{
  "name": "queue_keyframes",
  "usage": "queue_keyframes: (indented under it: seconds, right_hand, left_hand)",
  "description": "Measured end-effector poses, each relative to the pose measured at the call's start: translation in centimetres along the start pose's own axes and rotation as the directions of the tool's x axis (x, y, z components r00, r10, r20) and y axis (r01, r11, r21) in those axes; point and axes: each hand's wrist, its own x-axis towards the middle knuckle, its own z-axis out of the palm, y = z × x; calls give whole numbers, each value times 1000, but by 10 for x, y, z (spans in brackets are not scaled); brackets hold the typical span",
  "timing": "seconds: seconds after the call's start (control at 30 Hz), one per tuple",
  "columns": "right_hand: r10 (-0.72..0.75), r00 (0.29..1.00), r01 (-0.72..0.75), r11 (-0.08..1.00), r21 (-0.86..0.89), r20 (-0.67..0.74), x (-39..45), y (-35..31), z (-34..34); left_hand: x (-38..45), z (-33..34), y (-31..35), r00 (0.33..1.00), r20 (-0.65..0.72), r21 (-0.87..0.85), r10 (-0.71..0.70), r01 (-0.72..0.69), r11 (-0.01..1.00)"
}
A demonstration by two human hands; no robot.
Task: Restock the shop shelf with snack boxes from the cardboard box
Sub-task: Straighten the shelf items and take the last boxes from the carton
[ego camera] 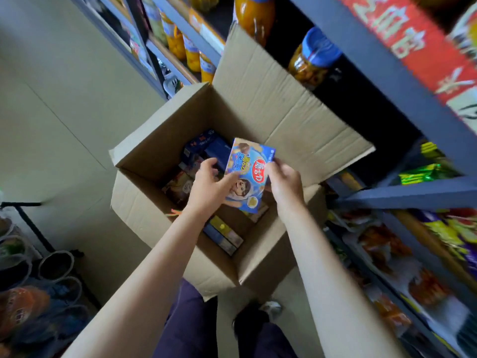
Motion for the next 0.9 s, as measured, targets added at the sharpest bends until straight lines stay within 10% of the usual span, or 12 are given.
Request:
queue_keyframes:
  seconds: [0.17, 0.5, 0.9]
  right_hand:
    - [-185, 983, 180, 965, 192, 5, -68, -69, -79]
    - [-540, 838, 507, 821, 264, 72, -230, -144, -240]
    - [-759, 461, 885, 432, 172, -460, -384, -209, -443]
  left_hand:
    - [-85, 22, 71, 958, 258, -430, 129, -6, 903]
    - [-275, 87, 189, 872, 33, -746, 488, -303, 592]
    - [-448, 183, 323, 548, -249, -710, 798, -664, 235]
